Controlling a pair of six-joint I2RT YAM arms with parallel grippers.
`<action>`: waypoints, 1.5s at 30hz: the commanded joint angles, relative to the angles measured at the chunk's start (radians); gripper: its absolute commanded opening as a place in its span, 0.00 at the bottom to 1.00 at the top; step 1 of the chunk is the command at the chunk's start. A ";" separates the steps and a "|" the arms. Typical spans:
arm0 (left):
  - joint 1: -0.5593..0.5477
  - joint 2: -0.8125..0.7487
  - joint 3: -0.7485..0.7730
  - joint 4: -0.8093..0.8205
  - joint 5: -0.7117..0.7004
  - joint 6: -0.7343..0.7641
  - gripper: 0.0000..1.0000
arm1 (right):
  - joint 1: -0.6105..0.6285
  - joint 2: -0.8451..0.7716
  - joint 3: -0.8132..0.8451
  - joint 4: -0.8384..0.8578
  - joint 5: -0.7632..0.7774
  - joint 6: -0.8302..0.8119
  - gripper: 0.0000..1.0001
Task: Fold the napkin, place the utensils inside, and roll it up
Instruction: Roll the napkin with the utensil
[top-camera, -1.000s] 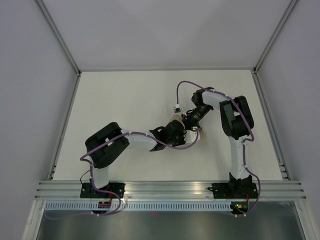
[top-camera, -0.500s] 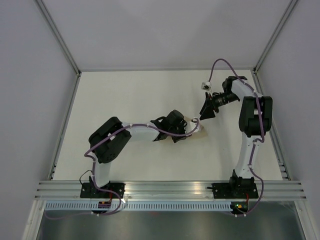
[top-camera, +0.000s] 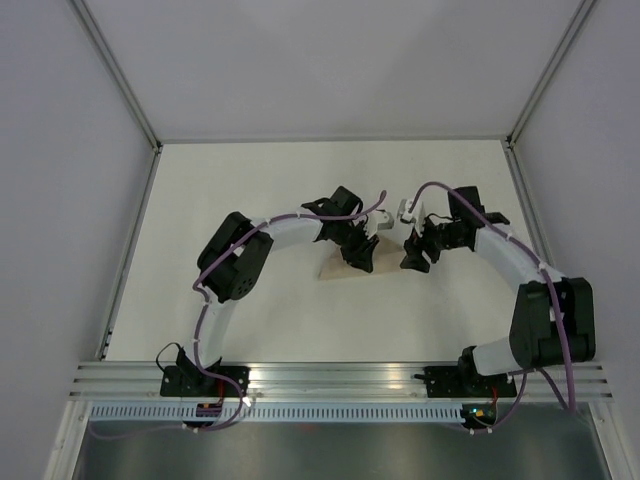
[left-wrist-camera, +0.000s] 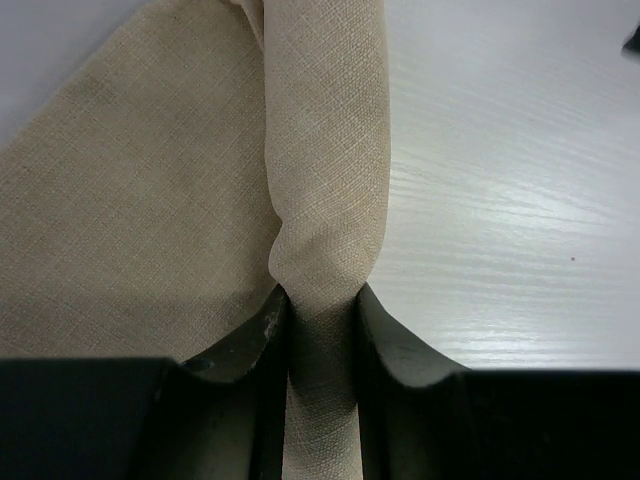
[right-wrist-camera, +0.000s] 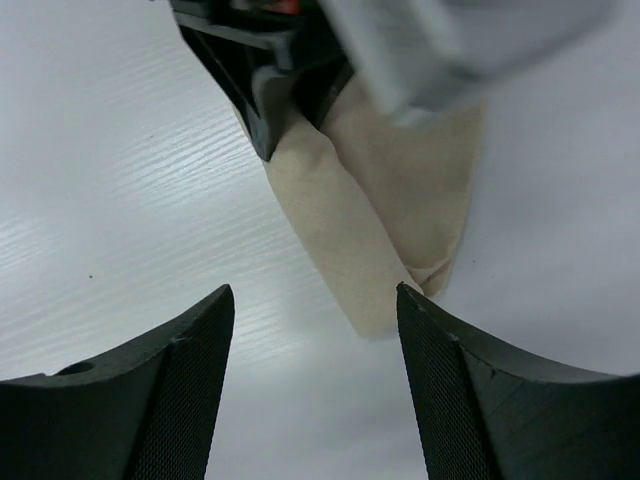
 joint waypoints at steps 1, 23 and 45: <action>0.024 0.108 0.025 -0.260 0.102 -0.045 0.09 | 0.134 -0.167 -0.165 0.456 0.238 0.151 0.72; 0.056 0.237 0.175 -0.444 0.247 -0.077 0.14 | 0.664 -0.163 -0.555 0.916 0.780 0.078 0.67; 0.131 -0.051 0.088 -0.176 0.067 -0.229 0.45 | 0.637 -0.077 -0.438 0.640 0.631 0.060 0.20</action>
